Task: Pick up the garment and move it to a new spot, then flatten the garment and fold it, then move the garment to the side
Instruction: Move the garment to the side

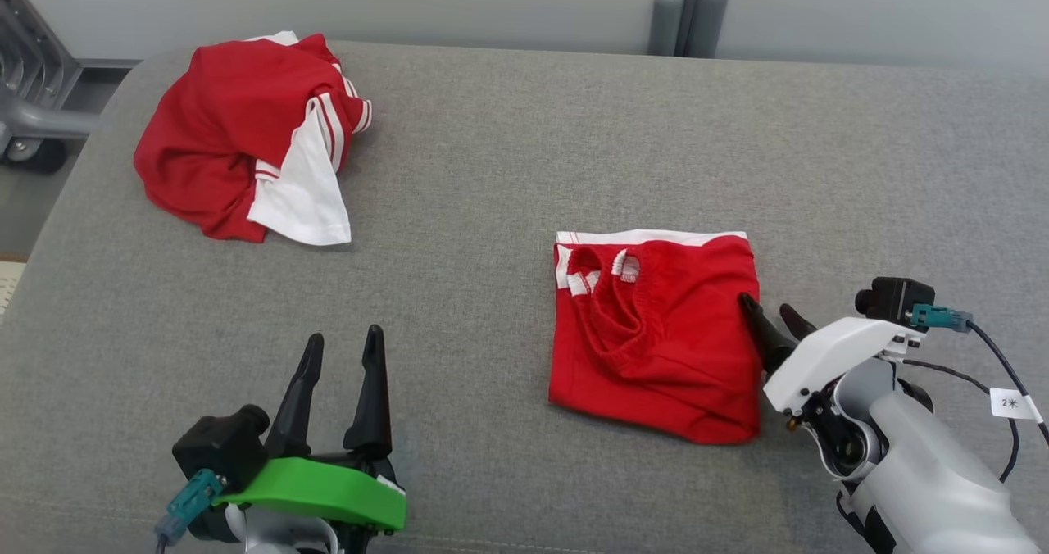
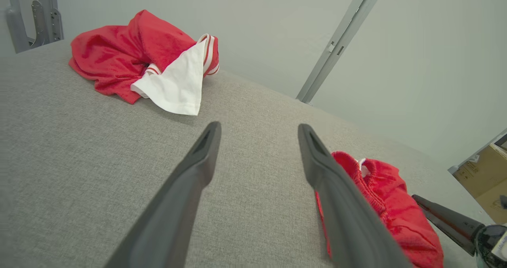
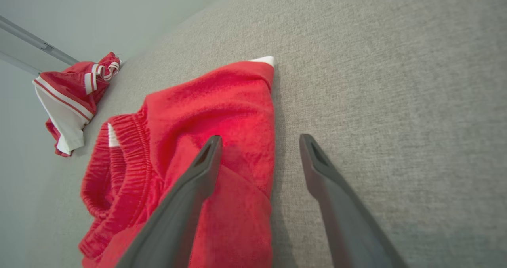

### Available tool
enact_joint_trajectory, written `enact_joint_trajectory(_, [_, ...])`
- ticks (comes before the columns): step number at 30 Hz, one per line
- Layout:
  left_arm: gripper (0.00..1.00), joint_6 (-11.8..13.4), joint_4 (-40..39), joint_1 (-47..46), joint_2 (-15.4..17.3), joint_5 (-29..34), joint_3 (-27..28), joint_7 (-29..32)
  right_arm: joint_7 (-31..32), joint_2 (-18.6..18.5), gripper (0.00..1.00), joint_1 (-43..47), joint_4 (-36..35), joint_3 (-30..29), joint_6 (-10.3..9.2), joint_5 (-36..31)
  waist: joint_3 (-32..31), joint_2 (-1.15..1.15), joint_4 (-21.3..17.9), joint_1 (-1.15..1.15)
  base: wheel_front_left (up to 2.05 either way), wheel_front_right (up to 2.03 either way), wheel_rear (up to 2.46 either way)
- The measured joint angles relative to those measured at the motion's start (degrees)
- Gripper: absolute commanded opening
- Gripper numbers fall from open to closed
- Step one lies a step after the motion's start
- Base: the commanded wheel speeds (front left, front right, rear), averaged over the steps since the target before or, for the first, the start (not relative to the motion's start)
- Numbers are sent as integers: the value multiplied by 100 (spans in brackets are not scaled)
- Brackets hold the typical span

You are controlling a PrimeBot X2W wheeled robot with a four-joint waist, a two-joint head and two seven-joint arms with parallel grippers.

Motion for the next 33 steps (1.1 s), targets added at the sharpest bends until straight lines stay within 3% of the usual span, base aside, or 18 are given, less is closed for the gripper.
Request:
enact_joint_trajectory(10, [100, 0, 4, -76, -1, 30, 63, 22, 234, -40, 100, -103, 214, 51, 154, 63, 221, 0, 308, 0, 0, 0, 0])
enact_joint_trajectory(11, [100, 1, 5, -76, -1, 30, 93, 22, 236, -37, 85, -126, 218, 62, 172, 63, 234, 0, 324, 0, 0, 0, 0])
enact_joint_trajectory(12, [100, 2, 7, -76, -1, 30, 118, 21, 254, -37, 62, -140, 221, 70, 201, 63, 244, 0, 335, 0, 0, 0, 0])
enact_joint_trajectory(13, [100, 2, 7, -76, -1, 30, 132, 21, 274, -40, 46, -153, 224, 76, 202, 63, 250, 0, 342, 0, 0, 0, 0])
enact_joint_trajectory(15, [100, 2, 8, -77, -1, 30, 146, 14, 305, -53, 34, -194, 237, 100, 204, 63, 258, 0, 345, 0, 0, 0, 0])
enact_joint_trajectory(17, [100, 2, 8, -77, -1, 30, 159, 14, 312, -77, 2, -205, 244, 123, 252, 57, 266, 0, 338, 0, 0, 0, 0])
enact_joint_trajectory(29, [100, 3, -18, -77, -1, 30, 313, -10, 335, -268, 0, -516, 260, 378, 303, -160, 344, 0, 115, 0, 0, 0, 0])
enact_joint_trajectory(33, [100, 3, -83, -81, -1, 30, 330, -11, 337, -524, 0, -701, 261, 432, 320, -344, 376, 0, -8, 0, 0, 0, 0])
